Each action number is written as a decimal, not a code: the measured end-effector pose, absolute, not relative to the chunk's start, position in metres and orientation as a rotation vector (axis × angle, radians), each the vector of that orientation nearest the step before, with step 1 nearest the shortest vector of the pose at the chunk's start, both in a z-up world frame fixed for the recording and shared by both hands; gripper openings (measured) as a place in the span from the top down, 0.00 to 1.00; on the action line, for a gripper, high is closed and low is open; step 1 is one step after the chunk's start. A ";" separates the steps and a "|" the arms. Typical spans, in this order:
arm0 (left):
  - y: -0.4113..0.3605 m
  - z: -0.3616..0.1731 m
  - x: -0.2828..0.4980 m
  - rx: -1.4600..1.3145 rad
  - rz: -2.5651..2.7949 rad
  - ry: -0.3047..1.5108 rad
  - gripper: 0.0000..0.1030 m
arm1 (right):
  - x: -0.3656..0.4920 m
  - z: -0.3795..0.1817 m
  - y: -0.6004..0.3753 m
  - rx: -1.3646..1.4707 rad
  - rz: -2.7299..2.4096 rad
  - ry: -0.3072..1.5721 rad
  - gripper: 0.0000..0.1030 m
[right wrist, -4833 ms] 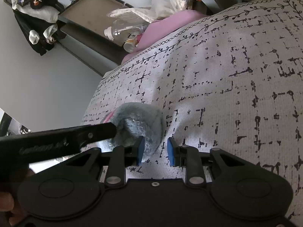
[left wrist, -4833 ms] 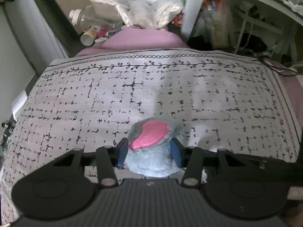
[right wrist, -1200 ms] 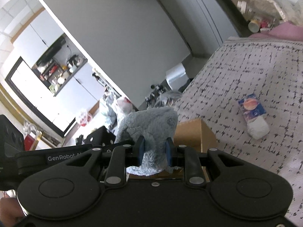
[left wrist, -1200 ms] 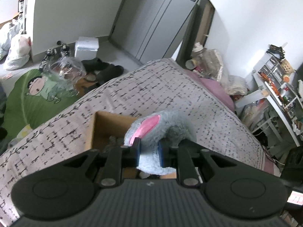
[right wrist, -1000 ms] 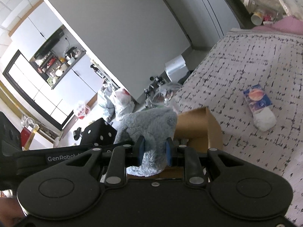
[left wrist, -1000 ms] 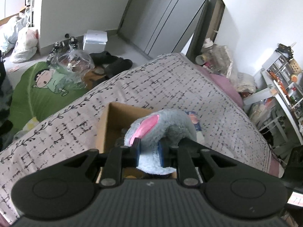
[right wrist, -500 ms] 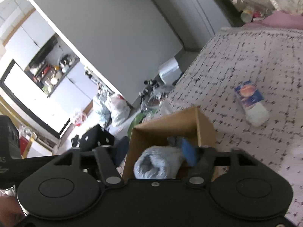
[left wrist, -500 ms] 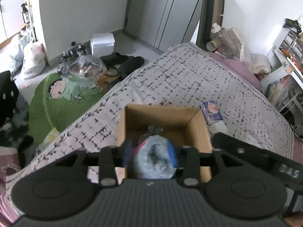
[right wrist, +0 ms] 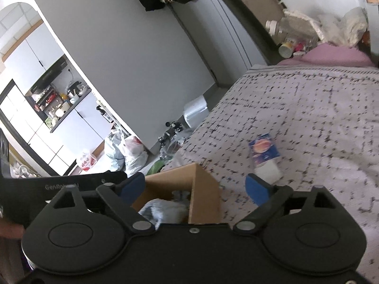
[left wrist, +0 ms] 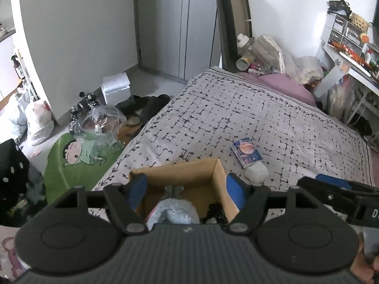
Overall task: Organize soft objects
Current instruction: 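Reach the right gripper to the white tissue pack and close on it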
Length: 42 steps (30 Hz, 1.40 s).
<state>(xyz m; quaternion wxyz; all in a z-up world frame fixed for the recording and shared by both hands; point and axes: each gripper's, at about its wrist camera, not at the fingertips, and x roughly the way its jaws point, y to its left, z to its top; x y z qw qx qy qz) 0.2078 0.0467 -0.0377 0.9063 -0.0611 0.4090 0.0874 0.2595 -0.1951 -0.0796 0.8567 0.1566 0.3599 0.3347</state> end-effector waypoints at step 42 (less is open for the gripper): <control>-0.004 -0.080 0.348 -0.181 0.169 1.049 0.30 | 0.369 -0.146 -0.207 0.133 0.751 0.875 0.16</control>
